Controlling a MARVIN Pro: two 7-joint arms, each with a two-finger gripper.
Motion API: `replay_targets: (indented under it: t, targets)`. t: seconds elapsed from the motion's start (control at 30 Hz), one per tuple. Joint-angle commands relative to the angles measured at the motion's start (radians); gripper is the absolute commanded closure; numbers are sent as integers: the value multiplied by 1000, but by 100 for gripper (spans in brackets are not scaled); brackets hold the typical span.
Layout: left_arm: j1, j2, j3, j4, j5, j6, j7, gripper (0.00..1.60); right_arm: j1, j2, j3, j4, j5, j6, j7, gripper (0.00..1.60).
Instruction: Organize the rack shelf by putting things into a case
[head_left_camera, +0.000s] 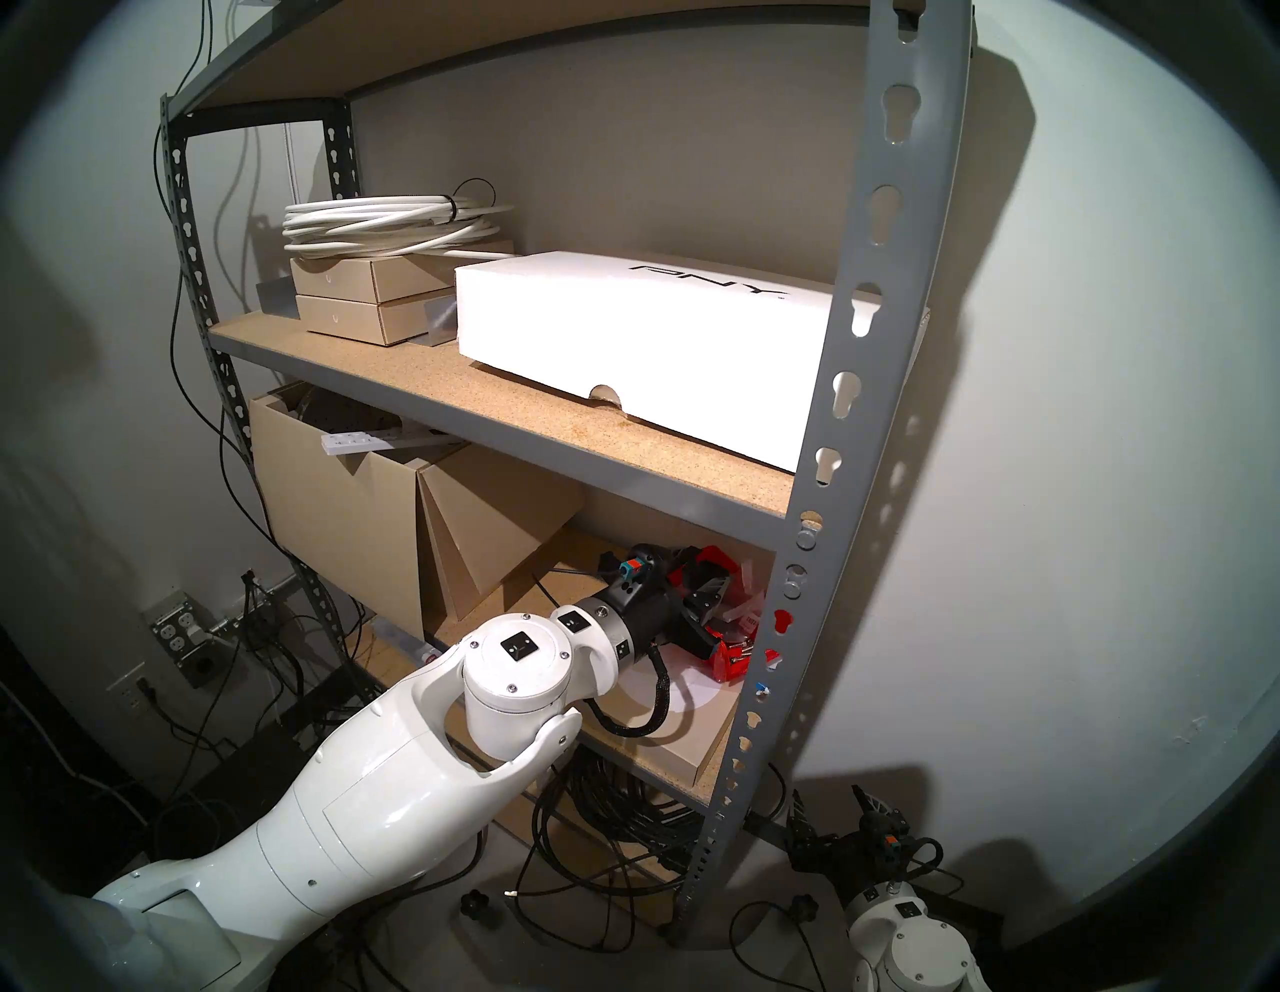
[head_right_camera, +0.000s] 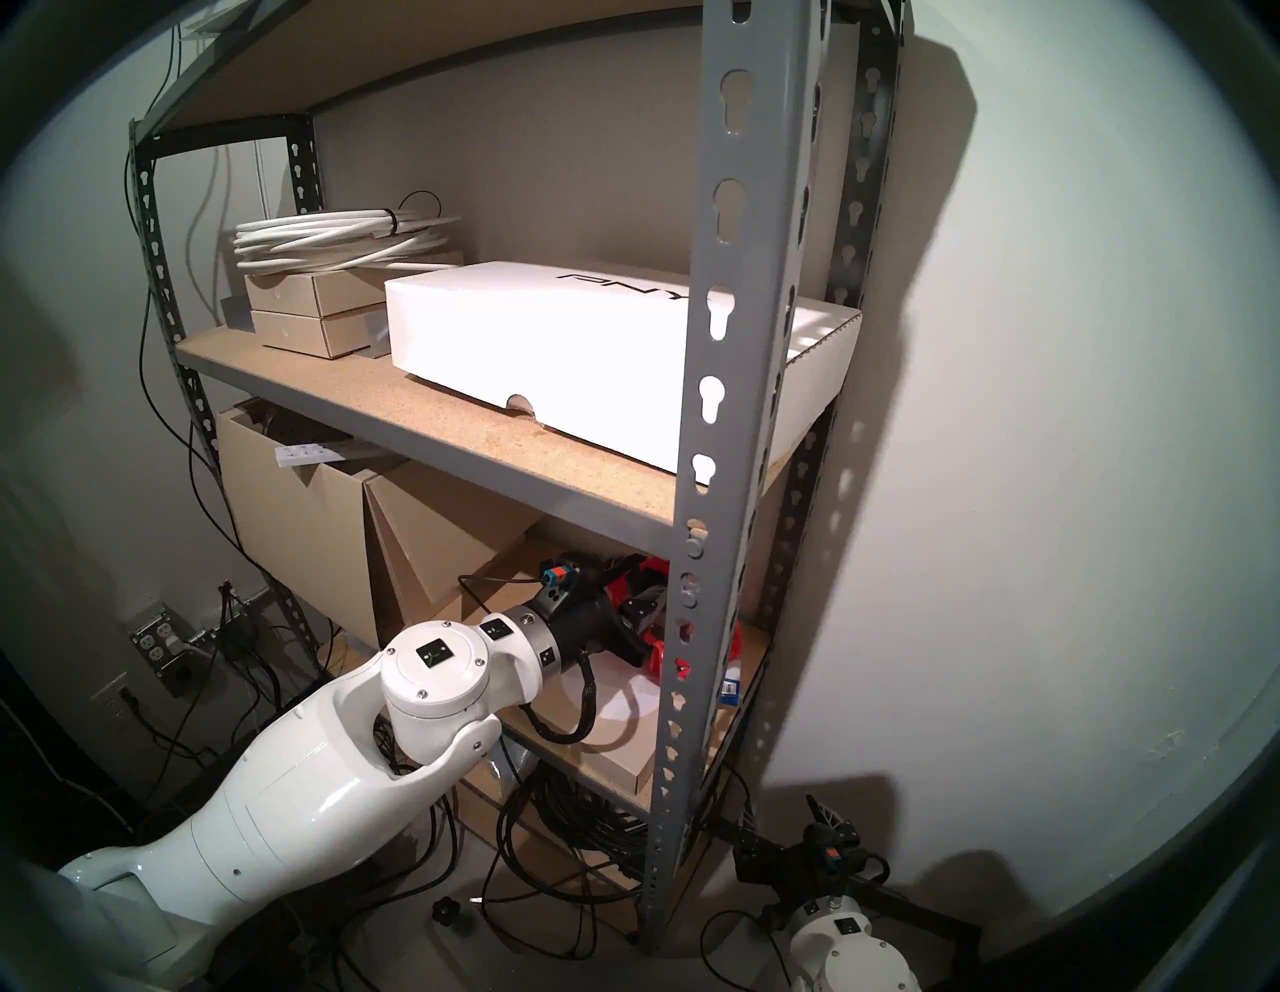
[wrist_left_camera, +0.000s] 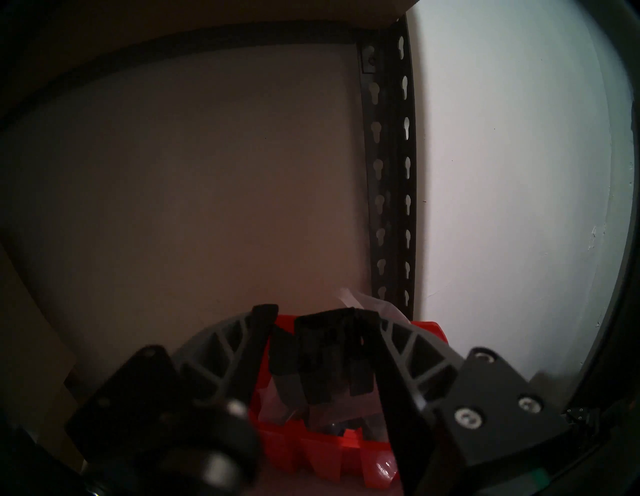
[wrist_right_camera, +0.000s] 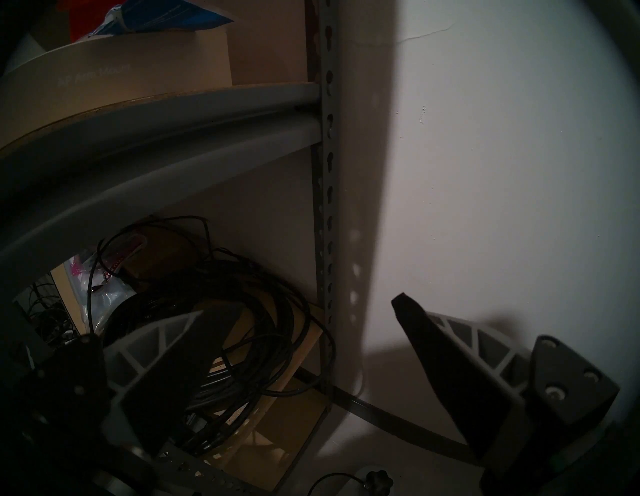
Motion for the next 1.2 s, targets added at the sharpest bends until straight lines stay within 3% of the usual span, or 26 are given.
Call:
replay_targets:
  t: [0.0, 0.1, 0.17, 0.23, 0.33, 0.4, 0.8, 1.17]
  targets:
    - [-25, -21, -2, -13, 6, 4, 6, 67, 0, 0, 0, -17, 0, -1, 0, 0]
    - [-21, -21, -6, -14, 6, 3, 6, 70, 0, 0, 0, -17, 0, -1, 0, 0]
    - [-19, -20, -8, -15, 3, 4, 3, 47, 0, 0, 0, -17, 0, -1, 0, 0]
    - [-16, -19, -7, -15, 5, 3, 4, 41, 0, 0, 0, -18, 0, -1, 0, 0]
    - [-15, -18, -6, -13, 5, 4, 1, 14, 0, 0, 0, -18, 0, -1, 0, 0]
    - [-14, -18, -6, -14, 5, 5, 2, 28, 0, 0, 0, -18, 0, -1, 0, 0]
    - [-4, -2, -23, -49, 0, 10, 22, 22, 0, 0, 0, -17, 0, -1, 0, 0]
    - [93, 67, -48, -180, -26, 26, 66, 19, 0, 0, 0, -17, 0, -1, 0, 0]
